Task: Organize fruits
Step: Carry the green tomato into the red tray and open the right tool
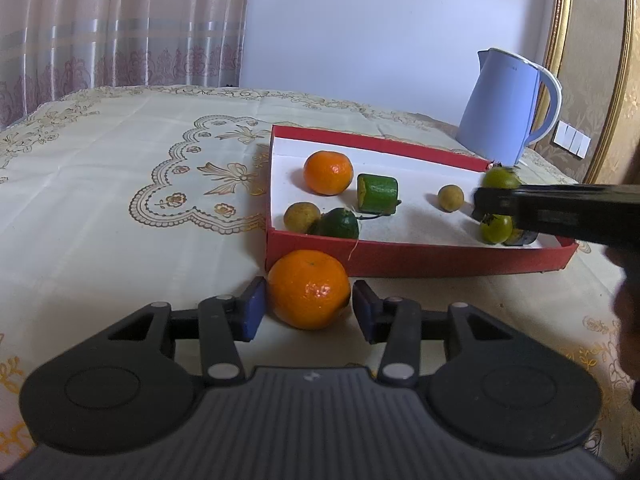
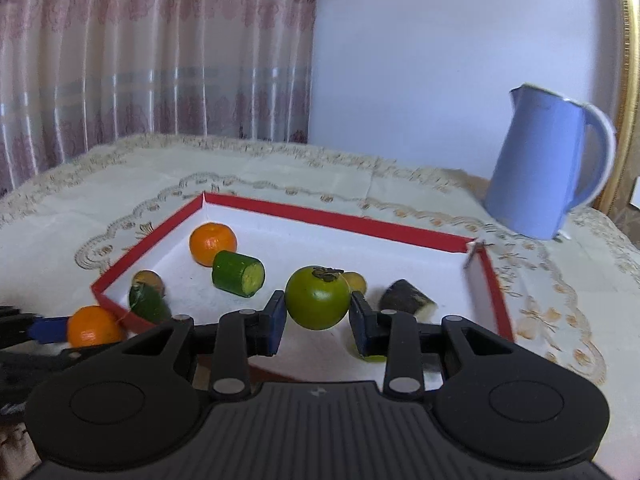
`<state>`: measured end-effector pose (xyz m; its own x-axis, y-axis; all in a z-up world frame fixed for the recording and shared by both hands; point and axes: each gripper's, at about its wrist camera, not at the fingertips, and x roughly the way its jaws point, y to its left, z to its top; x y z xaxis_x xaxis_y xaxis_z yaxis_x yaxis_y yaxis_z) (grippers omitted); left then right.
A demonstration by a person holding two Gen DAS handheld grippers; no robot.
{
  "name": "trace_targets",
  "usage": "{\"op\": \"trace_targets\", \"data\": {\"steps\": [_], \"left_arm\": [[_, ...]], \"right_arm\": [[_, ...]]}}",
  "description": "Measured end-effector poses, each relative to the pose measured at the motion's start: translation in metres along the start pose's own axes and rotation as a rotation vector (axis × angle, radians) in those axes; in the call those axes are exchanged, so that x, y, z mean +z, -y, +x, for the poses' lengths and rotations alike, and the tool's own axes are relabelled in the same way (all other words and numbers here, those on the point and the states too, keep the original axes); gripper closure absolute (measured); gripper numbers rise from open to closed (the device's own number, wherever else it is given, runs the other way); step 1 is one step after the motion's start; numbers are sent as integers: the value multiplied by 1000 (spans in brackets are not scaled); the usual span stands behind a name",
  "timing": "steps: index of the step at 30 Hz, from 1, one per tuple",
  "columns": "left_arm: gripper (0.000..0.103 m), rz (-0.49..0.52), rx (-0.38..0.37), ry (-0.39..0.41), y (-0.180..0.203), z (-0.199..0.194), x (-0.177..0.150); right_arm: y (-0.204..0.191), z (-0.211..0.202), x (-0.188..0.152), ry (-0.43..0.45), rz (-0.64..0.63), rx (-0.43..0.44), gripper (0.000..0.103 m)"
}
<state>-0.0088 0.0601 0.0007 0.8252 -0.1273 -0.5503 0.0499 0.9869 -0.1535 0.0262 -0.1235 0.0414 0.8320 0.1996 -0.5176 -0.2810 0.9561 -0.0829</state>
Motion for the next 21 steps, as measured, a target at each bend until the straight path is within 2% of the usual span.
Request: {"op": "trace_targets", "data": {"steps": [6, 13, 21], "left_arm": [[58, -1, -6, -1, 0, 0, 0], [57, -6, -12, 0, -1, 0, 0], [56, -6, -16, -1, -1, 1, 1]], "right_arm": [[-14, 34, 3, -55, -58, -7, 70], [-17, 58, 3, -119, -51, -10, 70], [-15, 56, 2, -111, -35, 2, 70]]}}
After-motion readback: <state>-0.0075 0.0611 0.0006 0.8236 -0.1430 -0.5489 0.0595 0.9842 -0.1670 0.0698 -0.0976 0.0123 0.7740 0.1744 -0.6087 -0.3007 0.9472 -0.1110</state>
